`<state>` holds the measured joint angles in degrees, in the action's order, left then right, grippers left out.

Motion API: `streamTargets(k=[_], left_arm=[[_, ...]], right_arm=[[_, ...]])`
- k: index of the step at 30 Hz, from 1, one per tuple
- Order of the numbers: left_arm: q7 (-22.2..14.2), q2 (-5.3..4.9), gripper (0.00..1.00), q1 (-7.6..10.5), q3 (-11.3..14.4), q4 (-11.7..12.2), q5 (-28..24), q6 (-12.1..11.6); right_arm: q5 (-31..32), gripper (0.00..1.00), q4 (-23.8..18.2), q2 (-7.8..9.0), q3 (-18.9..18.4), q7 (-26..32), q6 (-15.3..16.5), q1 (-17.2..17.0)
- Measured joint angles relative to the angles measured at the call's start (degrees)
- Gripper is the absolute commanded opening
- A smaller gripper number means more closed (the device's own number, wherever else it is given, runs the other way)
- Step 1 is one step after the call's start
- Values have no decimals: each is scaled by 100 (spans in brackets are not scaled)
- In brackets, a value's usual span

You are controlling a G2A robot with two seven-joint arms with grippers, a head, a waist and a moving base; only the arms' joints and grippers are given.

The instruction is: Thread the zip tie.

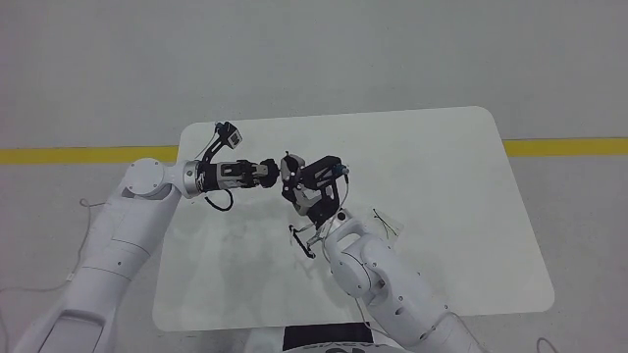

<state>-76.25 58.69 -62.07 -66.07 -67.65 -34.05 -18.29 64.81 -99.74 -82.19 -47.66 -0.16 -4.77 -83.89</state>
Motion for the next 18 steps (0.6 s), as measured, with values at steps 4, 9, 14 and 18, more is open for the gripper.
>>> streamTargets(k=[4,9,14,18], left_arm=[[0,0,0,0,0,0,0,0],[0,0,0,0,0,0,0,0],[0,0,0,0,0,0,0,0],[0,0,0,0,0,0,0,0]], right_arm=[[-29,0,4,-5,-4,13,83,-3],[7,0,21,-6,-11,35,133,-14],[99,0,44,-9,-16,63,91,-29],[145,0,41,-18,-23,27,17,-42]])
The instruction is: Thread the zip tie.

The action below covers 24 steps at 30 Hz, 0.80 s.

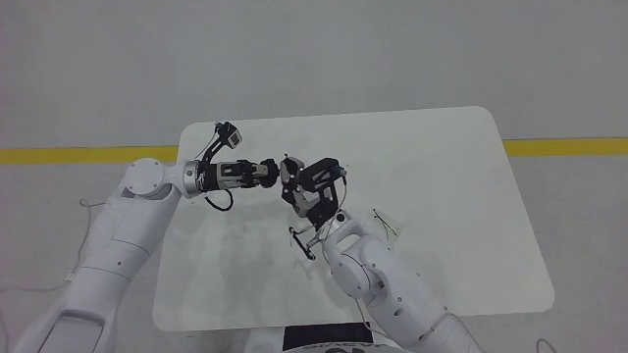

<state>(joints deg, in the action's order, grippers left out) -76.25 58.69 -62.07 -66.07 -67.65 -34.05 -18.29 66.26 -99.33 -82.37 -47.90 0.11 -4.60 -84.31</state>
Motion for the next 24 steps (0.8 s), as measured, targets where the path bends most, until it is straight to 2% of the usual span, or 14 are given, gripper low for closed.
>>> streamTargets(k=[24], left_arm=[[0,0,0,0,0,0,0,0]], right_arm=[[383,0,131,-54,43,72,-111,77]])
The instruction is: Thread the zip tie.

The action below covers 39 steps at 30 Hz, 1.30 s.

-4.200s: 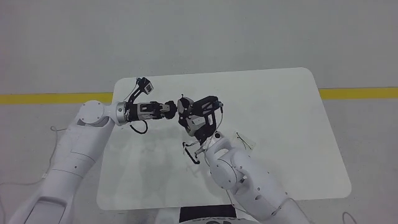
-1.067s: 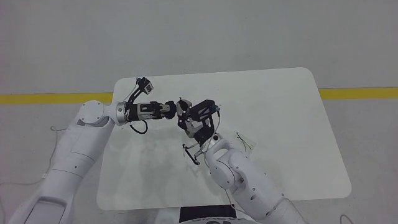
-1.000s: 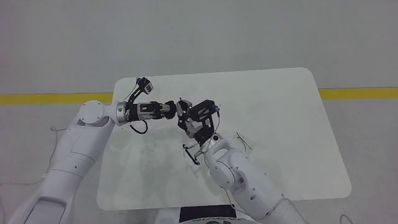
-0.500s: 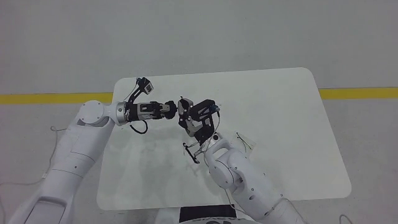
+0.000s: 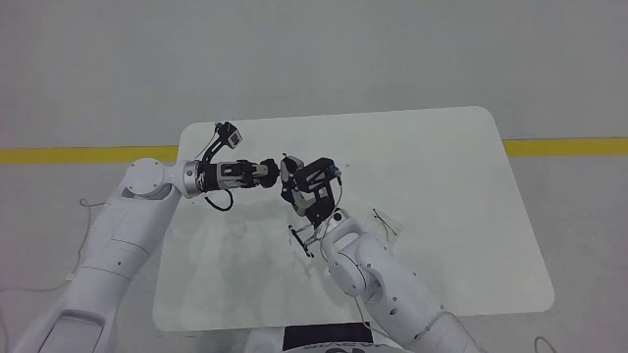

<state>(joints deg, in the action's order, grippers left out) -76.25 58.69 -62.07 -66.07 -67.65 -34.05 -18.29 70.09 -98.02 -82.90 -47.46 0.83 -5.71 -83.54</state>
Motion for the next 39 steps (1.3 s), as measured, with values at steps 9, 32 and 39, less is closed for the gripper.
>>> streamTargets(k=[9,32,39], left_arm=[[0,0,0,0,0,0,0,0],[0,0,0,0,0,0,0,0],[0,0,0,0,0,0,0,0]], right_arm=[[5,0,8,-11,-28,-3,39,-16],[-22,38,-201,-29,-136,135,115,-29],[54,5,-348,-14,-199,156,130,-92]])
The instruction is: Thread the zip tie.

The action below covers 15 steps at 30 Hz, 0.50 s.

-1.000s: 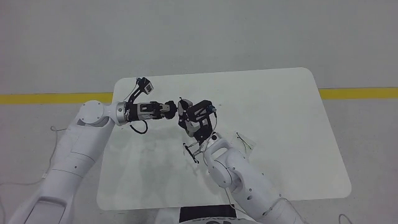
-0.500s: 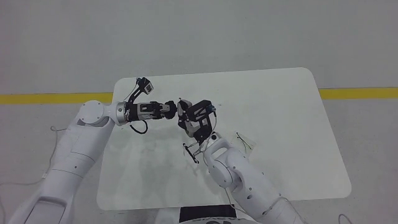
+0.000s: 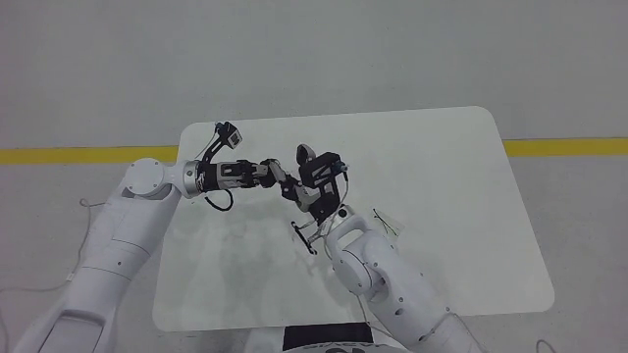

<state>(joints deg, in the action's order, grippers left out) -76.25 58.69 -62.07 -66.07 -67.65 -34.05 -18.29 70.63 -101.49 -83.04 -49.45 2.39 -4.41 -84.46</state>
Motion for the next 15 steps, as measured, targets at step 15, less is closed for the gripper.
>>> streamTargets(k=[15], left_arm=[[0,0,0,0,0,0,0,0]], right_arm=[[19,0,15,-21,65,16,64,-2]])
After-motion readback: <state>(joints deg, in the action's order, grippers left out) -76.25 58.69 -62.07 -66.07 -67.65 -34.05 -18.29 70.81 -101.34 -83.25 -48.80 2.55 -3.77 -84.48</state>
